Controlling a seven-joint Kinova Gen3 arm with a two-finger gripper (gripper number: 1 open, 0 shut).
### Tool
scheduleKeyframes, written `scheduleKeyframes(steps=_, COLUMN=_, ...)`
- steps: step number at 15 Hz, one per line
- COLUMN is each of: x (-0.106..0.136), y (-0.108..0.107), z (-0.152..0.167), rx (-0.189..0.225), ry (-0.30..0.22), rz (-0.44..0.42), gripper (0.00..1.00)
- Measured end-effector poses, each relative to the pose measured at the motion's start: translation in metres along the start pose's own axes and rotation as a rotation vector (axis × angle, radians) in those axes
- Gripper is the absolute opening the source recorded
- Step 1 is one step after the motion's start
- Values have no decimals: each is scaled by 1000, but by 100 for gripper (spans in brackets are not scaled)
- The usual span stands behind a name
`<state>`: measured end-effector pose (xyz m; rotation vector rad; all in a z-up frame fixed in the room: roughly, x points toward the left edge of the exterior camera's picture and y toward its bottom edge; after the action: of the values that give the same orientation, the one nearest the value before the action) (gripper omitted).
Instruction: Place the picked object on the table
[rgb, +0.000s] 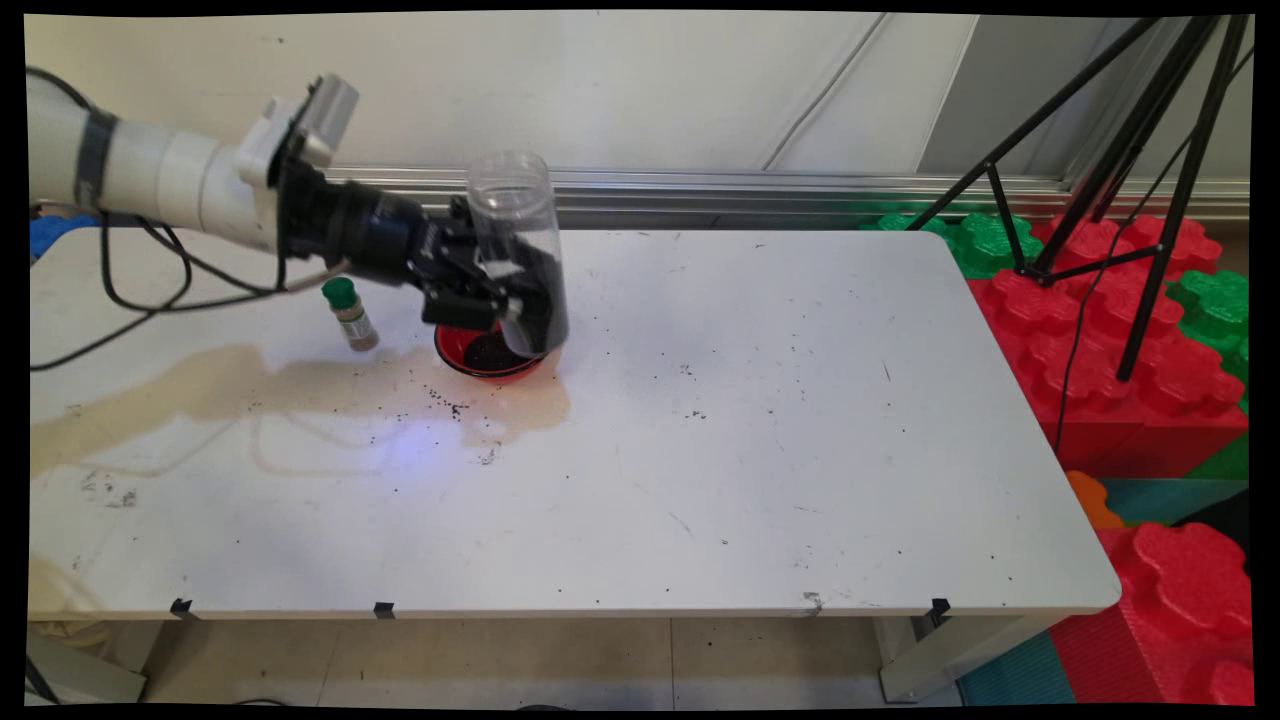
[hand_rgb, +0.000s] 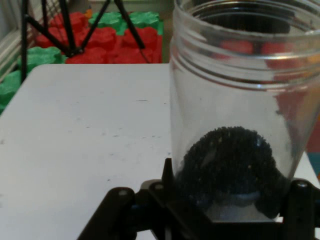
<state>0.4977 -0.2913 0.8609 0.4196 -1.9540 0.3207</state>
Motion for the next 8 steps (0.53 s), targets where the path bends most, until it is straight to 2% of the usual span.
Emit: scheduleKeyframes(steps=8, x=-46, y=29, z=55, rx=-53, ry=14, rz=-3, gripper=0)
